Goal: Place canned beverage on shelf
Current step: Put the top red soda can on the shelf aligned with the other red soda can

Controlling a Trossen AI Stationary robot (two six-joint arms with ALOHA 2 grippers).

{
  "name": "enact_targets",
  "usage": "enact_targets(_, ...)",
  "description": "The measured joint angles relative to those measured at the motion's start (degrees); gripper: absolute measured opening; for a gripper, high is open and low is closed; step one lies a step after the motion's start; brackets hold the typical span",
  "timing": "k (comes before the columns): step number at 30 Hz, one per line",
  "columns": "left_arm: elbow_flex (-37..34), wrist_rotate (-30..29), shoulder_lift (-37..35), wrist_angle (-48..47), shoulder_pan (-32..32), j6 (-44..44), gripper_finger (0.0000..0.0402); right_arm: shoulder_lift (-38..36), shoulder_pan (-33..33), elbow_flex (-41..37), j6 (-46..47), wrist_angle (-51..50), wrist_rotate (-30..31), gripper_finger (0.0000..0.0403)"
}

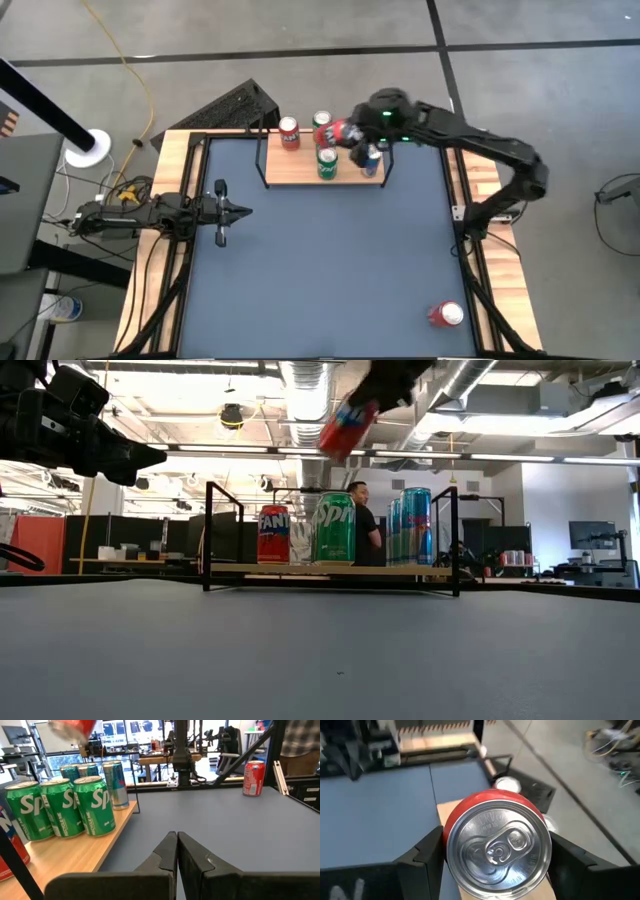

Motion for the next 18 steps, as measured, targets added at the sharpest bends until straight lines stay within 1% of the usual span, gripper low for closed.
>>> enact_targets(4,0.0,0.0,0.0,0.0,0.02,0.0,0.0,7.85,0.49,8.3,-3.37,-0.38,-4.54,0.0255)
enact_targets(7,0.0,0.0,0.0,0.01,0.01,0.01,0.0,13.99,0.35,16.67,-5.3,-4.3,-9.06,0.0255)
enact_targets(11,-0.02,0.0,0.0,0.02,0.0,0.0,0.0,23.01,0.14,26.83,-8.04,-11.5,-10.45,0.0255)
enact_targets(13,0.0,0.0,0.0,0.02,0.0,0.0,0.0,27.04,-0.05,31.38,-9.04,-13.89,-11.7,0.0255)
enact_targets(18,0.0,0.0,0.0,0.02,0.0,0.02,0.0,35.62,-0.46,41.5,-11.15,-18.96,-12.56,0.0255)
